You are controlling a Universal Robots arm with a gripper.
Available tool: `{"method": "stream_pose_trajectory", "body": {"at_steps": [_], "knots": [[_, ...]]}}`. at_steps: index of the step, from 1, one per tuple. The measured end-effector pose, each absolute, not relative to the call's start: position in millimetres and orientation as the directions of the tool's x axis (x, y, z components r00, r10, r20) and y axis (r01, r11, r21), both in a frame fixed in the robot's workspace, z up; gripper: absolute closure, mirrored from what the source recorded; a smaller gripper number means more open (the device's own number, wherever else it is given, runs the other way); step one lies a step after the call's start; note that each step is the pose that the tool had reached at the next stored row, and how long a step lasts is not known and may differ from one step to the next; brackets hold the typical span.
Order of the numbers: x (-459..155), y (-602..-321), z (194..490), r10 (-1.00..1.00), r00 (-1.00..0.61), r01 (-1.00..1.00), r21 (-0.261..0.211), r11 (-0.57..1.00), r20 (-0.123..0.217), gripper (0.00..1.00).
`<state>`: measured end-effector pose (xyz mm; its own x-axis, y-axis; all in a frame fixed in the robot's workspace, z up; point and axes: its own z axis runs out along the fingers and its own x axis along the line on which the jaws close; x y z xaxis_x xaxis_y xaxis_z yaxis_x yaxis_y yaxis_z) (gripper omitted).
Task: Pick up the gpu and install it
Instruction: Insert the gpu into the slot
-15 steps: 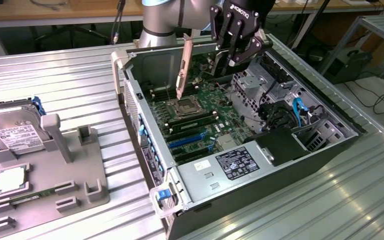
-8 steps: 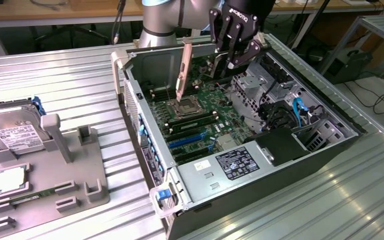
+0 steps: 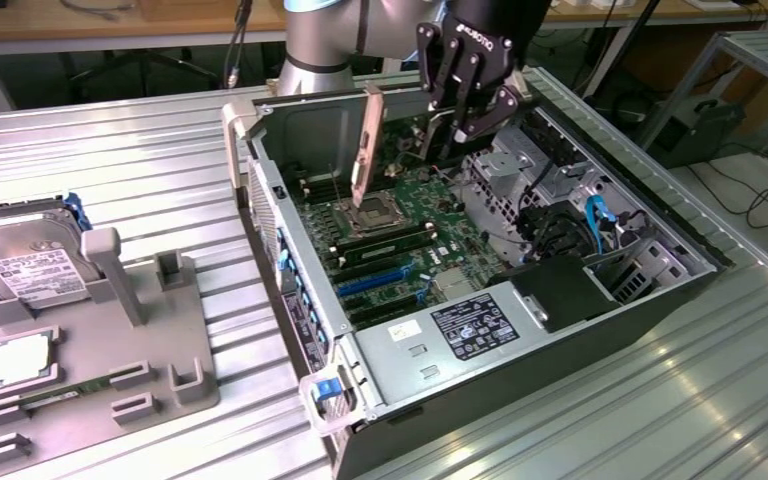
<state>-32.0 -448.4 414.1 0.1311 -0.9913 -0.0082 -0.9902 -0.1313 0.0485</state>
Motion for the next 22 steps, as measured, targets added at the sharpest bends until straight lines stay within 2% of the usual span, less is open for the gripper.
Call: {"method": "stream_pose_trajectory", "body": {"at_steps": [22], "knots": [[-32.0,-448.4,409.3,-0.990,0.144,-0.988,0.049,-0.144,-0.008,0.72]]}}
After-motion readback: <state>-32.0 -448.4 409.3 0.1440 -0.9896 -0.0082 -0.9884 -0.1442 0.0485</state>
